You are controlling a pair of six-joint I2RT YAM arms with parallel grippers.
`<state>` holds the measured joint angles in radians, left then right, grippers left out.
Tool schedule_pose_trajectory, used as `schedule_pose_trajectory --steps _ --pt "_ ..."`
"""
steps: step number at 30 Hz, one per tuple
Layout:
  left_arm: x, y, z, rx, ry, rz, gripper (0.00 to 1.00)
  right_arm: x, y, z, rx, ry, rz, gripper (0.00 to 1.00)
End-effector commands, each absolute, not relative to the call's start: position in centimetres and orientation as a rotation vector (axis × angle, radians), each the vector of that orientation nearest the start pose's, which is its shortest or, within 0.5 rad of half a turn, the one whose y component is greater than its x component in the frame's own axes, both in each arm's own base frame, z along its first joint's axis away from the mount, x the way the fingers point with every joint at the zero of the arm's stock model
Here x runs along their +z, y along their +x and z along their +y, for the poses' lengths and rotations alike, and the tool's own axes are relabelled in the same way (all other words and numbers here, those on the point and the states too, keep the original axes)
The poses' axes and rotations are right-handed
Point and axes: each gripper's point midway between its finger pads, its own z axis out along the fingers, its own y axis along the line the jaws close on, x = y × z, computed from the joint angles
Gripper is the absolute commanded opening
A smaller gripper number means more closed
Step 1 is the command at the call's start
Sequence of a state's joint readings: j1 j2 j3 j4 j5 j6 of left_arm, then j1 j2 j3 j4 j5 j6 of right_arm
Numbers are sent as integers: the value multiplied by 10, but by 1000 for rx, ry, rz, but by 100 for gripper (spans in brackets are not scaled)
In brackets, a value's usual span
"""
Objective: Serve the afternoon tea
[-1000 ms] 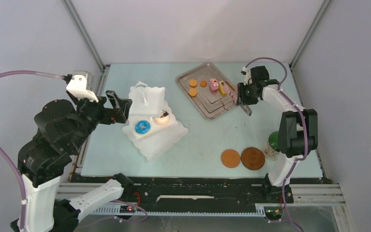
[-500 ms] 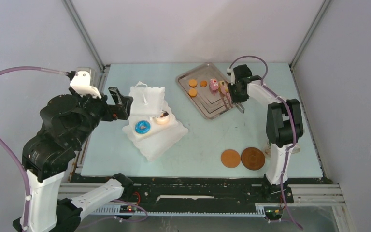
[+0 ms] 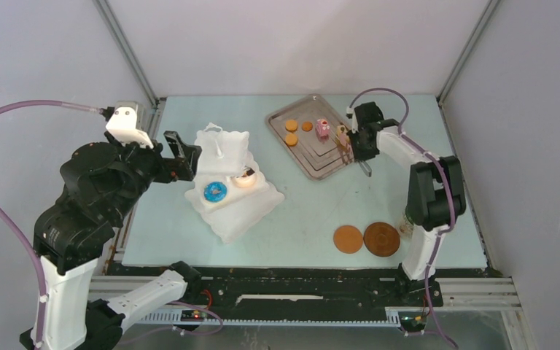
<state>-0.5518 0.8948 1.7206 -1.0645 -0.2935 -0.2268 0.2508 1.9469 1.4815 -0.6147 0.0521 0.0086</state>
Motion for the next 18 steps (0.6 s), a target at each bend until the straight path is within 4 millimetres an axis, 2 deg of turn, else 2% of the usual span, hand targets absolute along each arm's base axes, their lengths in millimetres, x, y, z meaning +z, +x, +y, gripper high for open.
schedule_pose_trajectory --steps 1,4,8,12,18 --pt "453 196 -78 -326 111 1763 98 113 406 104 108 -221 2536 13" --pt "453 195 -78 -330 112 1760 98 119 381 108 135 -200 2536 13" --pt "455 193 -76 -328 107 1754 98 126 343 132 218 -268 2533 13" --pt "456 192 -75 -331 106 1749 98 124 304 167 277 -447 2510 12" --pt "456 189 -77 -352 105 1746 98 116 255 230 408 -711 2437 12"
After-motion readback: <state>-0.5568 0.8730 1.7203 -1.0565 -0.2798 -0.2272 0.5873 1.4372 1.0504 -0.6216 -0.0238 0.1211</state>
